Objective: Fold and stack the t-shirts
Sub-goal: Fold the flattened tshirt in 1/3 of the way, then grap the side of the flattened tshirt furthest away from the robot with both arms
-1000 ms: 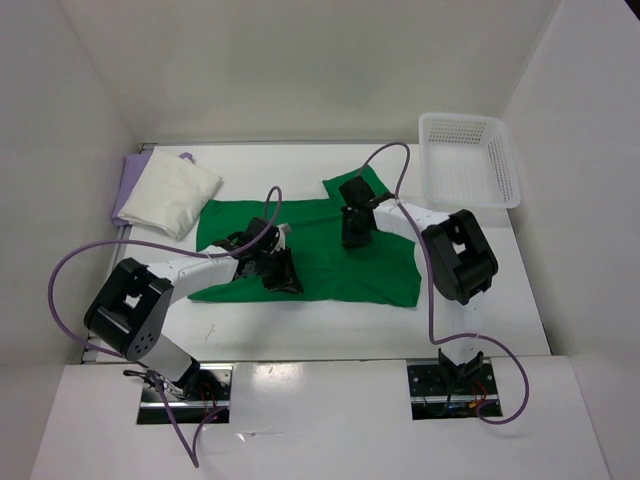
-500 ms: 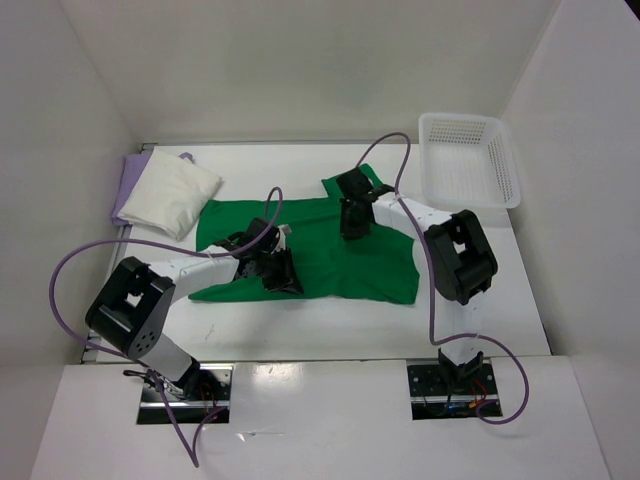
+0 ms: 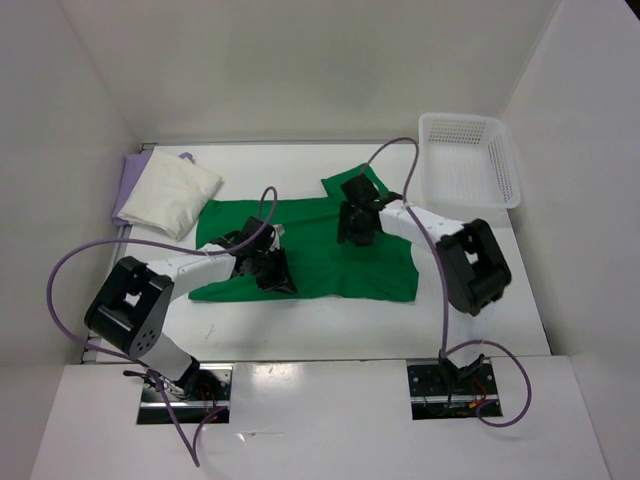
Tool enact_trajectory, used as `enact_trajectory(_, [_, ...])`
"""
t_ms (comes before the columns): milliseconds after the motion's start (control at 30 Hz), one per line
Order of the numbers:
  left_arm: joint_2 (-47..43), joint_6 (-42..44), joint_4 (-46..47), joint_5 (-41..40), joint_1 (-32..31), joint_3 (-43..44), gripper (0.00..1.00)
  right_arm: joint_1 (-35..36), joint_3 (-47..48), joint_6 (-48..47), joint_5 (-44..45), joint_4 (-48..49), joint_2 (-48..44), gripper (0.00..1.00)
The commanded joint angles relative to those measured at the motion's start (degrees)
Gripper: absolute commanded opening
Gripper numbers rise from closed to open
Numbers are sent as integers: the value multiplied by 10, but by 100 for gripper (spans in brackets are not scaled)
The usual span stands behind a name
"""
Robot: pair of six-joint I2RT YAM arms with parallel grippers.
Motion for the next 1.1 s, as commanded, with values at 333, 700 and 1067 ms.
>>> enact_trajectory(333, [27,-5,-5,5,75,-5,28,-43,-301,158,-62,152,-184,1])
enact_trajectory(700, [45,-10,-17,47,135,-78,28,-85,-386,211,-46,108,-236,0])
enact_trajectory(1067, [-36,17,-100,118,119,-131,37,-85,-487,309,-96,-13,-551,0])
